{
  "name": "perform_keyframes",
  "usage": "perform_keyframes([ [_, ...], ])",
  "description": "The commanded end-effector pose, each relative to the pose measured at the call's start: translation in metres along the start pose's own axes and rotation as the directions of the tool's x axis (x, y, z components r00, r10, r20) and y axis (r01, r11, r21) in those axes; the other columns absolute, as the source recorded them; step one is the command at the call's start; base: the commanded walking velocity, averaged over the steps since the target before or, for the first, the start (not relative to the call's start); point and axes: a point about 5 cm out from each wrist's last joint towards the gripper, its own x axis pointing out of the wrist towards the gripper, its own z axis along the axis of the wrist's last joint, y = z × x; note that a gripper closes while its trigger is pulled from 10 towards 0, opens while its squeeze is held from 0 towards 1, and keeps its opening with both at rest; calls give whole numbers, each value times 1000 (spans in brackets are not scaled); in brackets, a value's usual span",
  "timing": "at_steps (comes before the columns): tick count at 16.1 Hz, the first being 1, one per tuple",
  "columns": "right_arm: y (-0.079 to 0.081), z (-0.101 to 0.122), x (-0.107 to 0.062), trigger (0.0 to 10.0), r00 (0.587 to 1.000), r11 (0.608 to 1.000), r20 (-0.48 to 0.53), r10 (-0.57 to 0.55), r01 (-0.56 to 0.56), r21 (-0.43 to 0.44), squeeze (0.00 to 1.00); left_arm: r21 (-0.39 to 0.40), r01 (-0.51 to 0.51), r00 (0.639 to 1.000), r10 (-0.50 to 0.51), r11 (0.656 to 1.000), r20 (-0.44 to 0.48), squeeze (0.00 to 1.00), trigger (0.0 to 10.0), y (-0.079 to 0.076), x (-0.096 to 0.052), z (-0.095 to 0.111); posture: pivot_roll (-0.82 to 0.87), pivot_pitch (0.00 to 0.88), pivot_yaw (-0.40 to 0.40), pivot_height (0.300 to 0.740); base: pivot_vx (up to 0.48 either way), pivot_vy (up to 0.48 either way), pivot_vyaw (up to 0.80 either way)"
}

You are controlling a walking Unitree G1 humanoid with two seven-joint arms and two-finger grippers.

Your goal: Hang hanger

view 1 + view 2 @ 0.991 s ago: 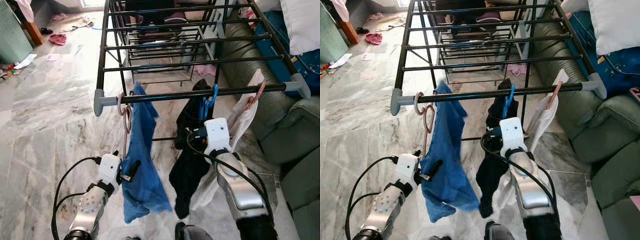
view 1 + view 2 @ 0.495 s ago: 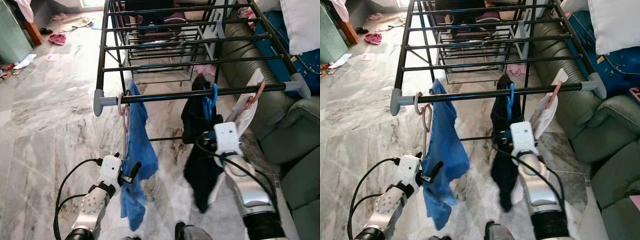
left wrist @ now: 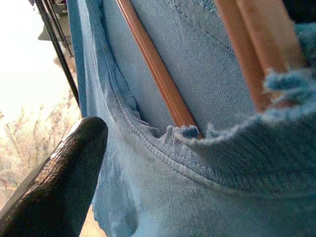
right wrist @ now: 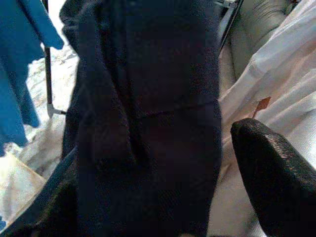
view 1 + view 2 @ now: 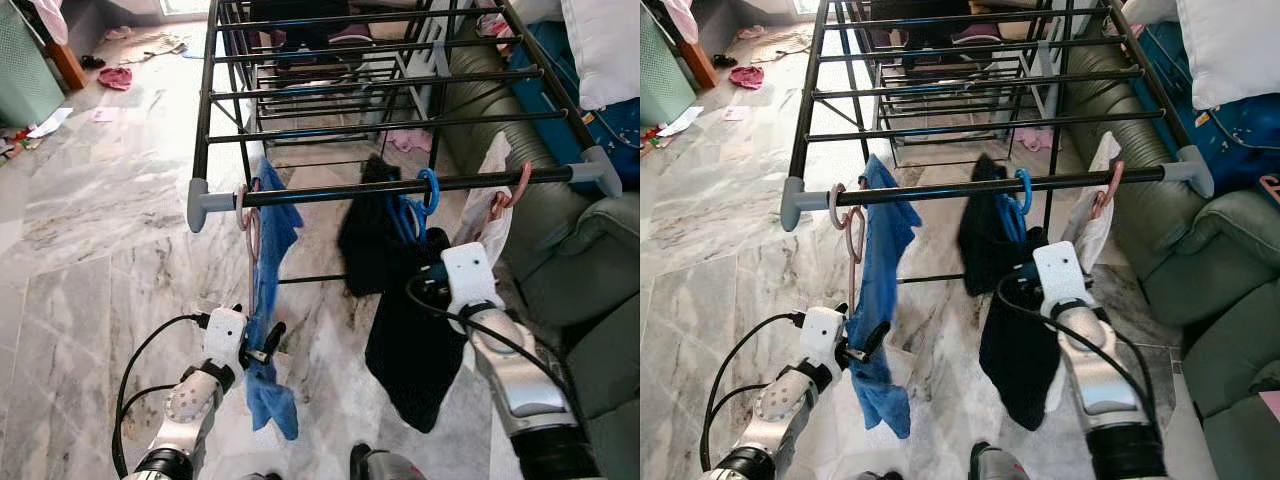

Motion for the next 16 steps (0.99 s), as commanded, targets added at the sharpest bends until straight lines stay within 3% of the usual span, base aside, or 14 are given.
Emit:
perform_keyframes([
  [1, -2, 9, 0, 10000, 1000, 1000, 25, 8, -7, -11, 1000, -7, -7, 999, 6, 1000, -40, 0, 10000, 0, -3, -7, -236, 157, 25, 740, 0, 0, 0],
  [3, -3, 15, 1, 10000, 999, 1000, 47, 11, -11, -6, 1000, -13, -13, 999, 12, 1000, -53, 0, 10000, 0, -3, -9, -236, 157, 25, 740, 0, 0, 0],
  [5, 3, 22, 4, 10000, 992, 996, 88, 86, -86, -6, 1000, -23, -30, 996, 28, 999, -89, 0, 10000, 2, -6, -15, -232, 157, 25, 740, 0, 0, 0],
  [6, 4, 25, 5, 10000, 988, 992, 95, 125, -124, -16, 459, -24, -36, 994, 33, 999, -104, 0, 10000, 3, -8, -17, -232, 157, 25, 740, 0, 0, 0],
  [7, 4, 25, 5, 10000, 986, 990, 90, 140, -139, -20, 0, -25, -42, 993, 39, 999, -116, 0, 10000, 4, -9, -19, -229, 160, 24, 740, 0, 0, 0],
  [13, -11, 27, 7, 10000, 981, 984, 73, 178, -177, -8, 0, -23, -72, 983, 67, 997, -170, 0, 10000, 9, -16, -29, -212, 163, 23, 740, 0, 0, 0],
  [16, -11, 15, -1, 10000, 985, 985, 29, 172, -172, -10, 0, -24, -82, 977, 76, 996, -201, 0, 10000, 9, -23, -36, -204, 164, 23, 740, 0, 0, 0],
])
